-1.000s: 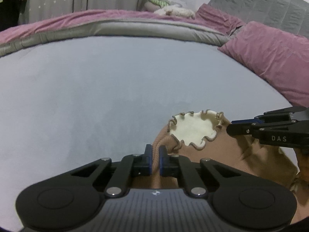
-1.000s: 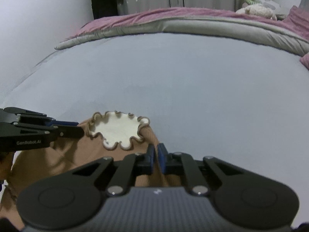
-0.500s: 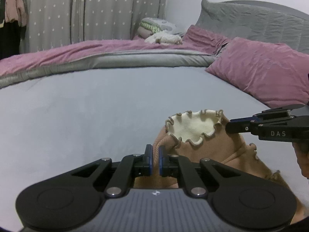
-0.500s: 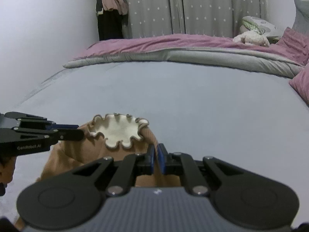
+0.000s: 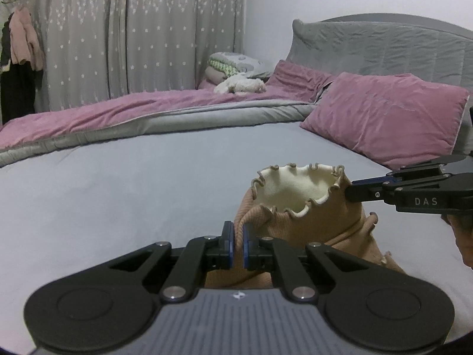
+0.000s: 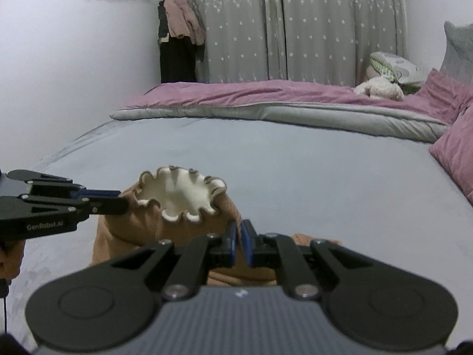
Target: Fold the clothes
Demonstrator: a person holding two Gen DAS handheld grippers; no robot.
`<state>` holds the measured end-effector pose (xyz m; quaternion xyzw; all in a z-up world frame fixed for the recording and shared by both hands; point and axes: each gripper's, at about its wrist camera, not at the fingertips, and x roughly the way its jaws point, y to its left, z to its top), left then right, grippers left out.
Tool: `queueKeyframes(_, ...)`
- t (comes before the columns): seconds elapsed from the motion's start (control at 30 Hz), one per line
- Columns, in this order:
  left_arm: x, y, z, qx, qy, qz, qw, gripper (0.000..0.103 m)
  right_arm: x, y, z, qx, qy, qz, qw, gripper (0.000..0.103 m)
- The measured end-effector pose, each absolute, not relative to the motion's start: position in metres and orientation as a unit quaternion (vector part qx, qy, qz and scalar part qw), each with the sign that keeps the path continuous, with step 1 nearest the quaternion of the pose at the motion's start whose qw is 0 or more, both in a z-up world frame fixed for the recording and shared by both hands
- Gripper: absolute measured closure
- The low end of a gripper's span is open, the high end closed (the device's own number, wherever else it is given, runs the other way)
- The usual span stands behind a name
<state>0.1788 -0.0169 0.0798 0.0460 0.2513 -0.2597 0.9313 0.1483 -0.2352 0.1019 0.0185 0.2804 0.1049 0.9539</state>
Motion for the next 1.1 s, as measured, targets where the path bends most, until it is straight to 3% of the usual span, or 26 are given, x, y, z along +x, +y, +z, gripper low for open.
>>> queueKeyframes(0.47, 0.080, -0.015, 0.062, 0.065, 0.235, -0.264, 0.933, 0.098, 0.046, -0.227, 0.088, 0.030, 0.266, 0.106, 0.958, 0.096)
queueKeyframes(1.1, 0.016, -0.026, -0.020, 0.087, 0.350, -0.278, 0.890, 0.098, -0.022, -0.225, 0.001, 0.056, 0.367, 0.105, 0.923, 0.096)
